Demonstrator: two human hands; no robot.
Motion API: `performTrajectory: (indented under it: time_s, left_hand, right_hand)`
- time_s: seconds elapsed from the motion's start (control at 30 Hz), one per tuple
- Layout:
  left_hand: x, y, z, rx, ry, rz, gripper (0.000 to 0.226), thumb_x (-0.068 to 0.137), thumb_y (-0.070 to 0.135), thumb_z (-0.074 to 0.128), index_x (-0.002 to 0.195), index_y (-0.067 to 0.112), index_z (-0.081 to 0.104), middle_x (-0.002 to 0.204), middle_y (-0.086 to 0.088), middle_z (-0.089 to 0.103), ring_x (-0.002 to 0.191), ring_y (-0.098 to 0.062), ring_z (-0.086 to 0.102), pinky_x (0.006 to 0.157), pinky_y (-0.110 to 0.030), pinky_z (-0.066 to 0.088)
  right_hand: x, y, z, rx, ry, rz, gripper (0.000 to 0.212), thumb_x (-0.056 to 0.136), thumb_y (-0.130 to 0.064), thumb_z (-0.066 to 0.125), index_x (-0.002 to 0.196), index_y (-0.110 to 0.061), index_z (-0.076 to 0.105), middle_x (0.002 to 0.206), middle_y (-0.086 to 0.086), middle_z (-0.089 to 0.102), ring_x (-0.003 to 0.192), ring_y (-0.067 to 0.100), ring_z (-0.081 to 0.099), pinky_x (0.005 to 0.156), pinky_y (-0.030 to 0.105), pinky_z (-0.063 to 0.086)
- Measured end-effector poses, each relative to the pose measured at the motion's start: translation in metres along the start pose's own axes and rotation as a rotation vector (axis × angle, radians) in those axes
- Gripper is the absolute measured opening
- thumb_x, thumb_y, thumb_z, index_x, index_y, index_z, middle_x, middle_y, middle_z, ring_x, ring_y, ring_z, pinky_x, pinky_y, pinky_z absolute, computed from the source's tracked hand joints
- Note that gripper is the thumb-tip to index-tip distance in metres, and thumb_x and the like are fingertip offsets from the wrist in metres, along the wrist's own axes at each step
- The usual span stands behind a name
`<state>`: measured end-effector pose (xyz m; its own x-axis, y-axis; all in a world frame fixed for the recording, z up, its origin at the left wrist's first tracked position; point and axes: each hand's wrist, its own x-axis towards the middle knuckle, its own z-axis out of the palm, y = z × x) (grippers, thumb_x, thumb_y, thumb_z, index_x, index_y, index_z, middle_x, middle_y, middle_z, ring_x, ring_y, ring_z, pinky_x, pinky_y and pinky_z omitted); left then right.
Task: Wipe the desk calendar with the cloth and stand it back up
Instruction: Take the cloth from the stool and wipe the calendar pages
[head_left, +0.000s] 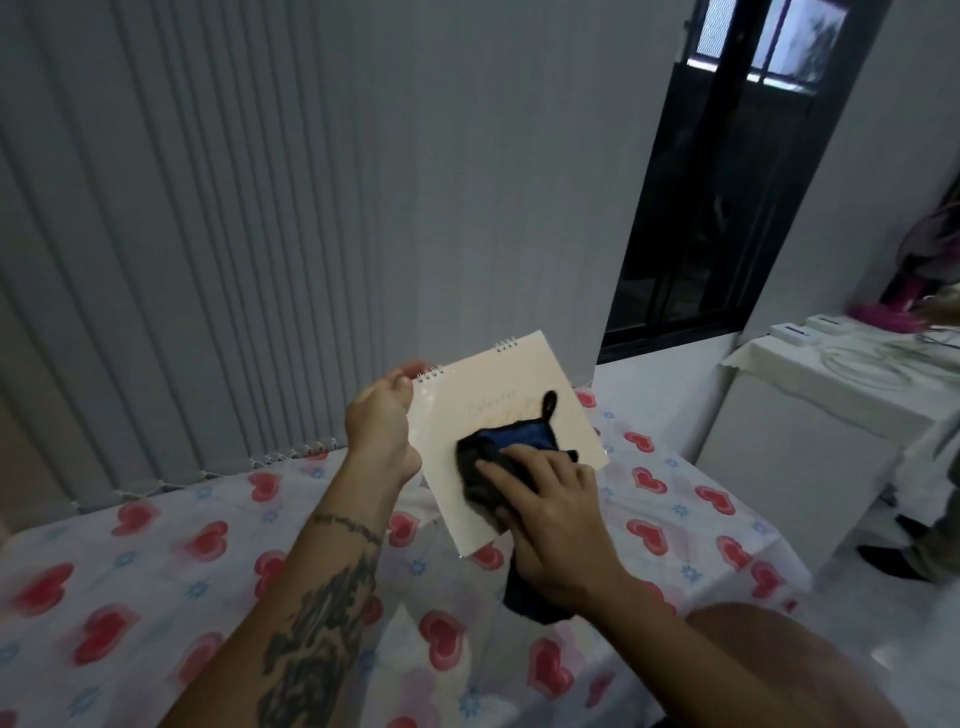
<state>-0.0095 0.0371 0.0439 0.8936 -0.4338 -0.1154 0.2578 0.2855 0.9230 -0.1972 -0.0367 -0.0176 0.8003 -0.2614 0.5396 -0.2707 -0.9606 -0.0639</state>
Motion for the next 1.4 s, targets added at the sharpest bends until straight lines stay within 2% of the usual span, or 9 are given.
performTrajectory:
  time_s: [0.13, 0.2, 0.3, 0.43, 0.7, 0.8, 0.97, 1.23, 1.4]
  left_hand:
    - [-0.002, -0.006, 0.006, -0.007, 0.010, 0.017, 0.036, 0.098, 0.010, 0.046, 0.081, 0.023, 0.075, 0.097, -0.008, 0.073, 0.080, -0.023, 0.065, 0.060, -0.031, 0.054]
    - [-0.007, -0.010, 0.015, 0.019, -0.024, 0.027, 0.035, 0.098, 0.009, 0.046, 0.082, 0.022, 0.074, 0.095, -0.008, 0.072, 0.081, -0.024, 0.064, 0.067, -0.034, 0.056]
    - [-0.007, -0.009, 0.023, -0.026, -0.086, 0.013, 0.032, 0.099, 0.004, 0.042, 0.089, 0.015, 0.070, 0.100, -0.017, 0.067, 0.089, -0.029, 0.061, 0.085, -0.044, 0.054]
    - [0.007, -0.006, 0.008, -0.013, -0.052, -0.014, 0.032, 0.100, 0.008, 0.044, 0.090, 0.018, 0.073, 0.100, -0.013, 0.071, 0.083, -0.027, 0.066, 0.066, -0.035, 0.058]
    - [-0.003, -0.013, 0.011, 0.029, -0.067, -0.025, 0.034, 0.098, 0.008, 0.047, 0.084, 0.019, 0.076, 0.095, -0.010, 0.076, 0.085, -0.028, 0.067, 0.078, -0.046, 0.058]
    - [-0.010, -0.017, 0.023, 0.036, -0.093, -0.004, 0.032, 0.098, 0.005, 0.047, 0.085, 0.017, 0.074, 0.093, -0.011, 0.072, 0.085, -0.026, 0.063, 0.087, -0.047, 0.055]
    - [-0.005, -0.013, 0.018, -0.014, -0.101, 0.013, 0.032, 0.098, 0.004, 0.045, 0.086, 0.015, 0.073, 0.091, -0.013, 0.072, 0.080, -0.028, 0.065, 0.079, -0.044, 0.055]
    - [-0.002, -0.024, 0.010, 0.038, -0.077, -0.028, 0.037, 0.098, 0.008, 0.048, 0.080, 0.021, 0.078, 0.089, -0.008, 0.076, 0.079, -0.027, 0.067, 0.070, -0.040, 0.055]
    - [-0.012, -0.034, 0.019, 0.039, -0.116, -0.023, 0.037, 0.097, 0.005, 0.046, 0.082, 0.018, 0.077, 0.095, -0.016, 0.073, 0.083, -0.030, 0.064, 0.084, -0.048, 0.055]
  right_hand:
    - [0.034, 0.015, -0.008, -0.006, 0.103, 0.300, 0.044, 0.095, -0.035, 0.044, 0.137, -0.027, 0.052, 0.141, 0.002, 0.049, 0.121, 0.027, 0.042, 0.095, 0.045, 0.034]
    - [0.048, 0.007, -0.012, -0.018, 0.128, 0.324, 0.043, 0.095, -0.035, 0.046, 0.137, -0.028, 0.050, 0.140, 0.002, 0.048, 0.121, 0.026, 0.042, 0.096, 0.045, 0.033]
    - [0.042, -0.020, -0.009, -0.047, 0.083, 0.075, 0.045, 0.089, -0.035, 0.049, 0.134, -0.027, 0.054, 0.135, 0.004, 0.052, 0.112, 0.030, 0.048, 0.084, 0.044, 0.037]
    - [0.009, -0.012, 0.001, -0.029, -0.009, -0.089, 0.050, 0.086, -0.035, 0.048, 0.135, -0.027, 0.053, 0.136, 0.004, 0.051, 0.114, 0.029, 0.048, 0.082, 0.041, 0.036]
    - [0.040, 0.033, -0.001, -0.041, 0.076, 0.340, 0.045, 0.098, -0.036, 0.042, 0.142, -0.027, 0.045, 0.145, 0.002, 0.042, 0.126, 0.025, 0.036, 0.103, 0.046, 0.030]
    - [0.045, 0.011, -0.002, -0.035, 0.094, 0.272, 0.046, 0.094, -0.039, 0.043, 0.139, -0.028, 0.046, 0.141, 0.003, 0.046, 0.120, 0.026, 0.041, 0.096, 0.046, 0.035]
    - [0.001, -0.006, 0.016, -0.041, 0.001, -0.012, 0.056, 0.083, -0.034, 0.055, 0.138, -0.027, 0.049, 0.139, 0.005, 0.047, 0.116, 0.030, 0.047, 0.083, 0.044, 0.041]
    - [0.020, 0.032, 0.009, 0.004, 0.058, 0.333, 0.045, 0.096, -0.035, 0.045, 0.140, -0.024, 0.050, 0.143, 0.006, 0.047, 0.123, 0.029, 0.042, 0.098, 0.047, 0.036]
    - [0.029, 0.007, 0.011, 0.015, 0.058, 0.236, 0.047, 0.095, -0.039, 0.040, 0.139, -0.027, 0.048, 0.140, 0.003, 0.047, 0.119, 0.026, 0.043, 0.093, 0.045, 0.038]
